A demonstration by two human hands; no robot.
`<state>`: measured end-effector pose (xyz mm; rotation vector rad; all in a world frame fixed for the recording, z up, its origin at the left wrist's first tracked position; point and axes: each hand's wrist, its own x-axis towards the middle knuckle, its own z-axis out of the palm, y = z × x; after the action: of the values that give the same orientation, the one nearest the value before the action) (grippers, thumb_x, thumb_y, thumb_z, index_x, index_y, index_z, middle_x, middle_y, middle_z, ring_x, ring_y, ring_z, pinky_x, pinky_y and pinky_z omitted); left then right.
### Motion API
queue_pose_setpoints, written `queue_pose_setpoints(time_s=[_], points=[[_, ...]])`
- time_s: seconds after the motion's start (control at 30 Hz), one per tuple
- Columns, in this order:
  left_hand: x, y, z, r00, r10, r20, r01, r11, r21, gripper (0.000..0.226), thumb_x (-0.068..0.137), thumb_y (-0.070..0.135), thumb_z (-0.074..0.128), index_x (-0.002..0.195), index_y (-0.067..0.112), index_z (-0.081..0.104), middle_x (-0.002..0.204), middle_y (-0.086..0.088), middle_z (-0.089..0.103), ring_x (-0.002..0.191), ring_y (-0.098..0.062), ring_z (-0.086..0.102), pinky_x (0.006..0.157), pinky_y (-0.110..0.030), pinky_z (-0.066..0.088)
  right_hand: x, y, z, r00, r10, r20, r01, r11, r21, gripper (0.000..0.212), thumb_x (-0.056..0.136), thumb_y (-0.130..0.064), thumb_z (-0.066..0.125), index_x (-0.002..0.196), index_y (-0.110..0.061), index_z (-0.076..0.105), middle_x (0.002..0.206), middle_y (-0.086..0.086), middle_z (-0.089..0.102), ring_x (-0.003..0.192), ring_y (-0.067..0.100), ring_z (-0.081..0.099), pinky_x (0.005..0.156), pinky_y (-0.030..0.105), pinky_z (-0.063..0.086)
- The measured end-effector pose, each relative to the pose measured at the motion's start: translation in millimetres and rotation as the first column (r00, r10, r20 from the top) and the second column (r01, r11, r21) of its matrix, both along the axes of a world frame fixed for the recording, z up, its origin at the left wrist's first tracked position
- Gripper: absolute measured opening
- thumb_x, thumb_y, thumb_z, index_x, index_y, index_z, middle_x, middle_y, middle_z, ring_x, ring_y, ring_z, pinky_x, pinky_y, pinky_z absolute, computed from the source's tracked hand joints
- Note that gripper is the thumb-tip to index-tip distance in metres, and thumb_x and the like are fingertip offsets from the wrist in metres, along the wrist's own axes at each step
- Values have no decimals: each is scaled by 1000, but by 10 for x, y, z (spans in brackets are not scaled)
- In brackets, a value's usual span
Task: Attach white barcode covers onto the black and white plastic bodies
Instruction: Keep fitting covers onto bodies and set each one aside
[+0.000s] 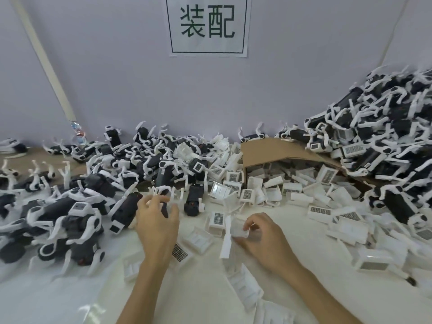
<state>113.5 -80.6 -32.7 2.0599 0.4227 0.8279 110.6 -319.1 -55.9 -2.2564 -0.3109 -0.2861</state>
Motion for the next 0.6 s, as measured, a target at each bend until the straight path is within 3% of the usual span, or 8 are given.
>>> queue_pose_setpoints(time_s=[0.1, 0.17, 0.23, 0.3, 0.37, 0.47, 0.53, 0.6], points=[[0, -58, 44, 992, -41, 117, 54, 993, -108, 13, 95, 6, 62, 103, 13, 69, 121, -6, 51, 81, -10, 59, 74, -20, 49, -25, 17, 60, 1000, -23, -18, 25, 994, 104, 31, 76, -41, 84, 93, -33, 59, 105, -16, 58, 89, 1, 62, 76, 14, 47], [8, -92, 69, 989, -50, 142, 70, 988, -136, 15, 97, 6, 58, 100, 15, 70, 112, -4, 59, 76, -6, 59, 61, -13, 43, -41, 12, 114, 999, -43, -27, 48, 979, 197, 27, 82, -37, 78, 99, -39, 57, 109, -19, 60, 85, -3, 63, 73, 8, 46], [13, -102, 67, 994, -37, 103, 51, 990, -128, 13, 98, 14, 57, 101, 18, 69, 109, -2, 60, 78, -10, 61, 64, -19, 46, -44, -6, 163, 998, -57, -33, 63, 962, 264, 24, 87, -33, 74, 103, -38, 57, 111, -20, 60, 85, -9, 61, 71, 5, 44], [7, -91, 44, 997, -6, -71, 5, 1000, -18, 14, 97, 31, 58, 105, 23, 67, 110, -2, 58, 93, -22, 61, 79, -38, 52, -43, -25, 190, 998, -62, -31, 69, 951, 300, 29, 86, -26, 77, 108, -30, 58, 113, -19, 59, 86, -8, 61, 71, 8, 47], [-13, -64, 36, 979, 21, -201, -7, 998, 69, 28, 93, 49, 58, 107, 26, 67, 111, -2, 60, 107, -26, 56, 89, -47, 51, -44, -36, 201, 996, -88, -5, 86, 949, 303, 39, 82, -14, 80, 112, -25, 57, 117, -17, 56, 92, -1, 63, 72, 13, 51], [-38, -47, 83, 964, -62, -259, 86, 993, 83, 39, 83, 68, 61, 100, 33, 66, 103, 8, 64, 108, -21, 53, 83, -42, 53, -38, -47, 204, 988, -140, 71, 111, 943, 313, 53, 75, 6, 77, 112, -24, 56, 119, -12, 53, 96, 12, 65, 69, 18, 54], [-44, -66, 85, 934, -135, -331, 199, 965, 168, 34, 78, 63, 72, 99, 37, 64, 101, 13, 60, 109, -17, 47, 75, -34, 48, -33, -58, 201, 983, -148, 107, 104, 936, 335, 57, 73, 12, 74, 110, -27, 57, 119, -14, 52, 94, 14, 65, 65, 16, 52], [-41, -96, 72, 927, -163, -339, 246, 944, 220, 20, 80, 40, 79, 95, 35, 66, 101, 13, 61, 108, -18, 47, 71, -31, 42, -29, -67, 199, 985, -135, 109, 87, 927, 365, 59, 72, 13, 73, 109, -30, 57, 118, -14, 53, 93, 15, 65, 64, 16, 51]])
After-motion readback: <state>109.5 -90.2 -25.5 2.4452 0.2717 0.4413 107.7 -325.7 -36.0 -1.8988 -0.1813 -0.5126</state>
